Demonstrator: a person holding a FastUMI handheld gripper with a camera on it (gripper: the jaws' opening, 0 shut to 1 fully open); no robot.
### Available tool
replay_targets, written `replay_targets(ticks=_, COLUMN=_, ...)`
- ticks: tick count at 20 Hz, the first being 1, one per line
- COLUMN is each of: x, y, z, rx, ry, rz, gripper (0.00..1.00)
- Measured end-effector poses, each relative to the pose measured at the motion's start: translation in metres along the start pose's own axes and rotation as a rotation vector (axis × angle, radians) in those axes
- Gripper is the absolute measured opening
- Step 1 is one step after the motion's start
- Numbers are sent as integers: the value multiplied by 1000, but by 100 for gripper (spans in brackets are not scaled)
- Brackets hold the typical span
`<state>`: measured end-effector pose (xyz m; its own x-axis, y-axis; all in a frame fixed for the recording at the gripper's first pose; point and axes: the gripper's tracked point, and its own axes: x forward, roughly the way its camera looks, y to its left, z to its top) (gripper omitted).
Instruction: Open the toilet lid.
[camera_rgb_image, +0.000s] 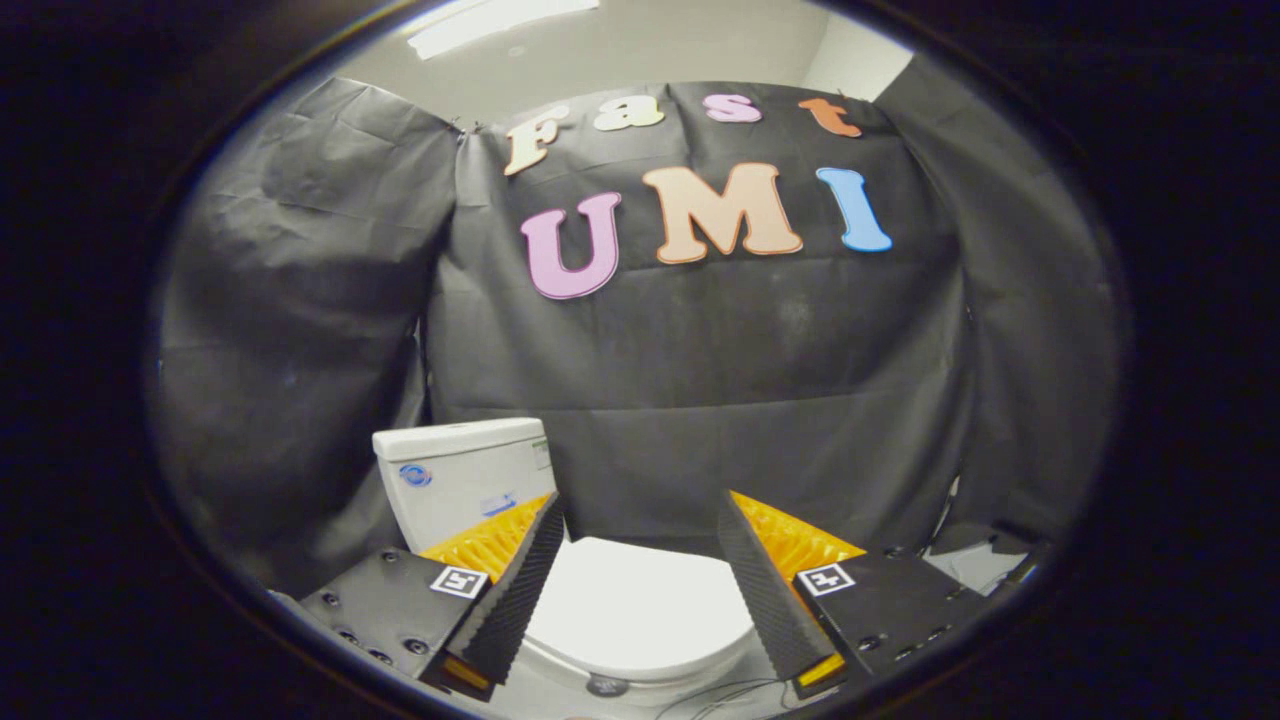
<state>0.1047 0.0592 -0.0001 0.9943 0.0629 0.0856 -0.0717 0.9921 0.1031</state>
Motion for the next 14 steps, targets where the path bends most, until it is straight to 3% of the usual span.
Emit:
replay_targets(ticks=7, x=17, y=22, z=-34, rx=272, ry=-104, rz=-173, gripper=93)
replay_targets(ticks=14, x=2, y=43, z=-98, rx=549, ry=-140, rz=-306, gripper=93)
